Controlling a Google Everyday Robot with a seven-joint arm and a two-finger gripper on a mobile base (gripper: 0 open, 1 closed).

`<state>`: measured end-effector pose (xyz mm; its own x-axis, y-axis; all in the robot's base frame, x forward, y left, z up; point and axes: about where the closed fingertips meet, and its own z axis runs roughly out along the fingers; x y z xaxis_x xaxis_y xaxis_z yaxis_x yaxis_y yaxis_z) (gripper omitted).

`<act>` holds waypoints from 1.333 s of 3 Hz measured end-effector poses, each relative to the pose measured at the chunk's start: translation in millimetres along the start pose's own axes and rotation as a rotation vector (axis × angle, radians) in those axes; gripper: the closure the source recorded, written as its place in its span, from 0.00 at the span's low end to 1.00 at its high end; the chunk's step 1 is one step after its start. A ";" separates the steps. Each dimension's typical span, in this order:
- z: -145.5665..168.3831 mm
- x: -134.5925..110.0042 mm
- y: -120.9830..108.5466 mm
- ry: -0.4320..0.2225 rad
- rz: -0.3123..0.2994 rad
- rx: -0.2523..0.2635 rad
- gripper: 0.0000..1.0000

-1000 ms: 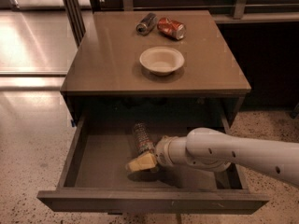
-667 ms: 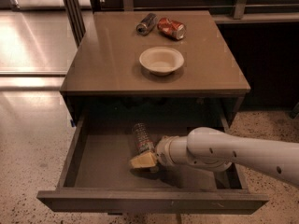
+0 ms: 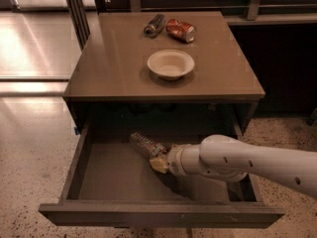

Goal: Pick water bottle from top drawer and place on counter

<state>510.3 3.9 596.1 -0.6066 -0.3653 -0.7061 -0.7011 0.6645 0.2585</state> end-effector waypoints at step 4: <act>-22.7 1.8 1.8 -0.013 0.007 -0.045 1.00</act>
Offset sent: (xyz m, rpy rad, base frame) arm 0.0000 0.0000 0.0000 0.0000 0.0000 0.0000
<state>499.4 -10.3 610.3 -0.6065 -0.3522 -0.7128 -0.7135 0.6368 0.2924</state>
